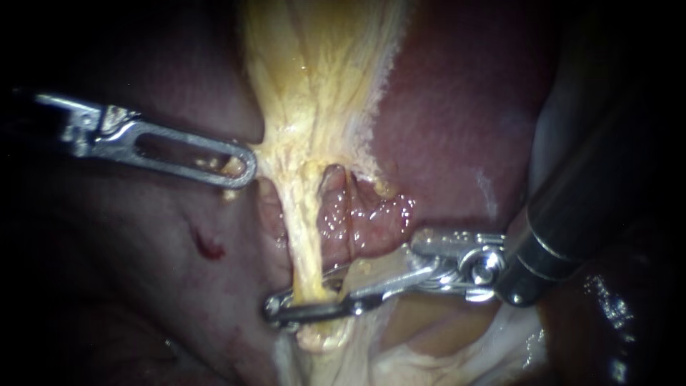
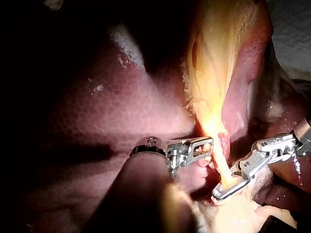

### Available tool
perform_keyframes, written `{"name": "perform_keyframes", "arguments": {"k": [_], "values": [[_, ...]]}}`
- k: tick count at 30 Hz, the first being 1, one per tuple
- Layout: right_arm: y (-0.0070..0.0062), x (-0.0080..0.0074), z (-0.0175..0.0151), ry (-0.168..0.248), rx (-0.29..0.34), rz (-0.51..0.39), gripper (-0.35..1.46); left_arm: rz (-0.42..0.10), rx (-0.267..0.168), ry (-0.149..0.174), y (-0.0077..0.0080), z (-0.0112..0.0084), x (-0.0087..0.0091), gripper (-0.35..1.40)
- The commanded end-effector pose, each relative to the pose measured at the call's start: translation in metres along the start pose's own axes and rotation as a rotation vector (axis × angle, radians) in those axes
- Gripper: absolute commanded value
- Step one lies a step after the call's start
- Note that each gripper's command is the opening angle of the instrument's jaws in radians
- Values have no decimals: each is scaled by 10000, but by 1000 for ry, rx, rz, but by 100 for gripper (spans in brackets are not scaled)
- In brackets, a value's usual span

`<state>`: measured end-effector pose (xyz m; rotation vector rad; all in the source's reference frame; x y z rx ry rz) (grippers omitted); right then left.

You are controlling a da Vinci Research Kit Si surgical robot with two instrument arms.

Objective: Going back second clip left tube

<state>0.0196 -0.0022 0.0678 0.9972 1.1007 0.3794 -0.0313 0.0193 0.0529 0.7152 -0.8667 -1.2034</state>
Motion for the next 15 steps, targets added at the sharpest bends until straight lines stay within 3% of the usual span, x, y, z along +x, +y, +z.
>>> {"name": "perform_keyframes", "arguments": {"k": [1, 7, 11, 15], "values": [[0, 0, 0, 0, 0, 0, -35, 1, -1, 0, 1, 1, 0, -35], [-1, -4, 2, -1, 0, -3, -35, 1, -1, 0, 0, 1, 0, -35], [-2, -9, 7, -1, -7, -7, 24, 0, -1, 0, 0, 1, 0, -35], [-5, -11, 12, 22, -40, -9, 39, 1, -1, -1, 0, 2, 1, -35]]}}
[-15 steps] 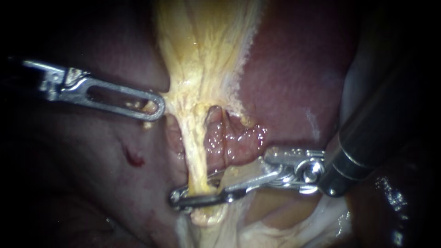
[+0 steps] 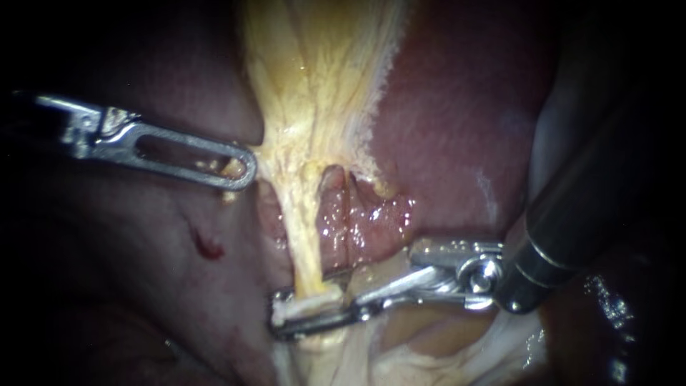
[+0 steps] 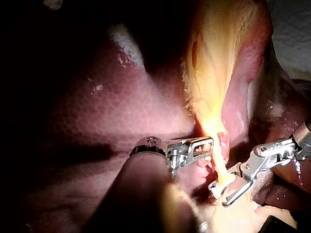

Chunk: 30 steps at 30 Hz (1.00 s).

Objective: Going back second clip left tube

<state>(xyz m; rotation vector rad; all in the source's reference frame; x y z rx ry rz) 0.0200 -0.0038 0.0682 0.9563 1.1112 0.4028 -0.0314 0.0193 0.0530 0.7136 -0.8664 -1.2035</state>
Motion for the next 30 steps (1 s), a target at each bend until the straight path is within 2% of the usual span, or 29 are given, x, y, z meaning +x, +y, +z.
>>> {"name": "perform_keyframes", "arguments": {"k": [1, 5, 11, 20, 25, 30], "values": [[0, 1, 1, 14, 1, 0, 41, 0, 0, 0, 0, 0, 0, -35], [2, 3, 4, 50, -9, -24, 46, 0, -1, 0, 0, 1, 0, -35], [8, 2, 4, 57, -97, -202, 48, 0, -1, -1, 0, 1, 1, -35], [22, -3, -3, 61, -190, -339, 50, 1, -2, -2, 0, 4, 2, -35], [20, -4, -14, 82, -208, -382, 50, 2, -3, -3, 1, 5, 4, -35], [13, -4, -30, 81, -203, -426, 50, 3, -3, -3, 2, 6, 4, -35]]}}
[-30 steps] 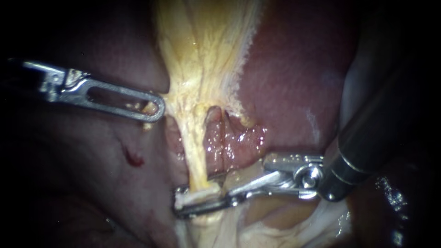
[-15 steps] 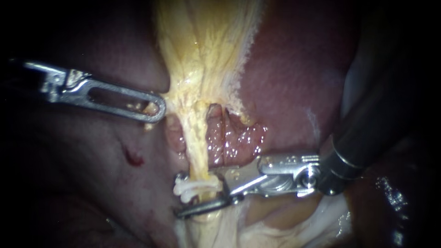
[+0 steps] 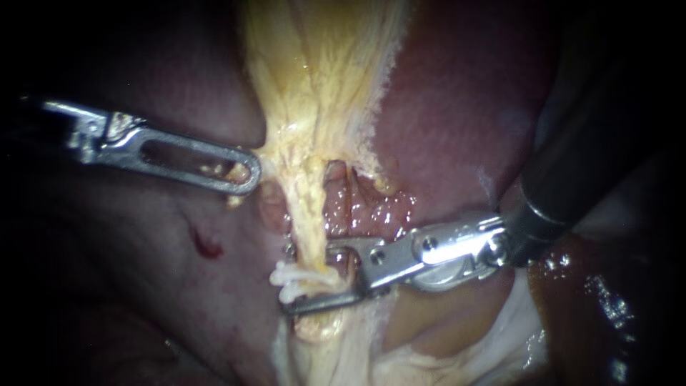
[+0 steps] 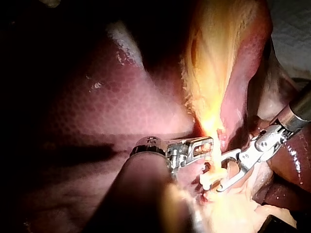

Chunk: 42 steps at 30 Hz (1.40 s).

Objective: Going back second clip left tube

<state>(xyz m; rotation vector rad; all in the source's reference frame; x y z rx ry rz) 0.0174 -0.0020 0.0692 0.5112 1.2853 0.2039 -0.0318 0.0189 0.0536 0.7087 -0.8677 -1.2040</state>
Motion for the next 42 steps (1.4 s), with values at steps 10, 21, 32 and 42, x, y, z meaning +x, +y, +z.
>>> {"name": "perform_keyframes", "arguments": {"k": [10, 21, 32, 42], "values": [[3, 16, -58, -10, -20, -83, 50, 1, 0, 0, 0, 0, 0, -35], [5, 47, -133, 9, -43, -118, 50, 1, 0, 0, 1, 0, 0, -35], [4, 61, -162, 24, -54, -134, 50, 1, 0, 0, 1, 0, 0, -35], [4, 61, -167, 32, -56, -132, 50, 7, -2, -3, 10, 15, 6, -35]]}}
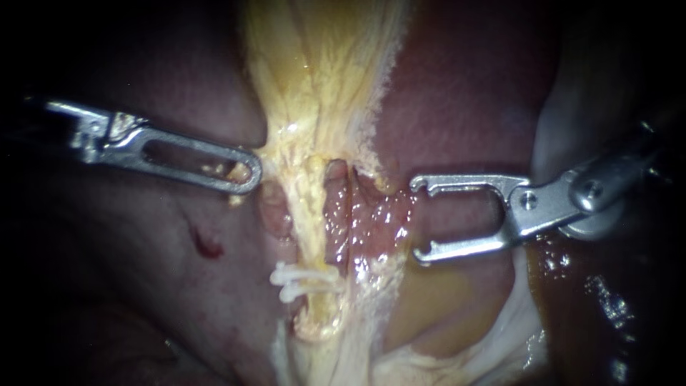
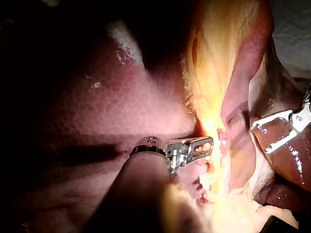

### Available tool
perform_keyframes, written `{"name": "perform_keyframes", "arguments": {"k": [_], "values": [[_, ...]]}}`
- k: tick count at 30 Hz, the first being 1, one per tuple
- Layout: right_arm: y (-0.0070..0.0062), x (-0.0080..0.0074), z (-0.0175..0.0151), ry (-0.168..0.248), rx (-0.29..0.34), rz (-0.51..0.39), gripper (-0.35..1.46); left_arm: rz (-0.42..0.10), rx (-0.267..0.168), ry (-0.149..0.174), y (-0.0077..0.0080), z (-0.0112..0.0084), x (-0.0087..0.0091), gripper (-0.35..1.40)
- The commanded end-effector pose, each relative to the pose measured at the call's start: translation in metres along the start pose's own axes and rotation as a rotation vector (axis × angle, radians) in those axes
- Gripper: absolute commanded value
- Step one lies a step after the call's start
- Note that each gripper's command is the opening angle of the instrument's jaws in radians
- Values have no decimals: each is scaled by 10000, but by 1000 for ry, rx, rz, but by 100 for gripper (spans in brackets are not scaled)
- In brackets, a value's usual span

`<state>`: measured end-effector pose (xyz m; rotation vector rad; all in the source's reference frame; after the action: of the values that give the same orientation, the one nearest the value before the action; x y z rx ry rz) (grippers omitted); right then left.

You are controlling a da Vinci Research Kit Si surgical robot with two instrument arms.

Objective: Going back second clip left tube

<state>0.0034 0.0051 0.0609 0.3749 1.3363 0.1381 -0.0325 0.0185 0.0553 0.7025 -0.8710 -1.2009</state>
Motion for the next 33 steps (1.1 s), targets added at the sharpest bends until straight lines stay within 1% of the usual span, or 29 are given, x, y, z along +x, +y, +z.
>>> {"name": "perform_keyframes", "arguments": {"k": [1, 5, 8, 15, 18, 23, 33], "values": [[0, 0, 0, 3, -1, 0, 50, -4, 0, 1, 1, 4, 1, -35], [0, 0, -1, 3, -1, 0, 50, -1, 7, 4, 6, 18, 6, -35], [-1, 0, -1, 3, -1, 0, 50, 0, 10, 2, 8, 29, 5, -35], [-2, 1, -2, 3, 0, 0, 50, 2, 5, 1, 12, 54, 5, -35], [-2, 1, -2, 3, 0, 0, 50, 4, 0, 7, 18, 64, 5, -35], [-3, 2, -2, 3, 0, 0, 50, 8, 3, 9, 27, 69, 4, -35], [-4, 3, -2, 3, 0, 0, 50, 9, 1, 11, 28, 73, 6, -35]]}}
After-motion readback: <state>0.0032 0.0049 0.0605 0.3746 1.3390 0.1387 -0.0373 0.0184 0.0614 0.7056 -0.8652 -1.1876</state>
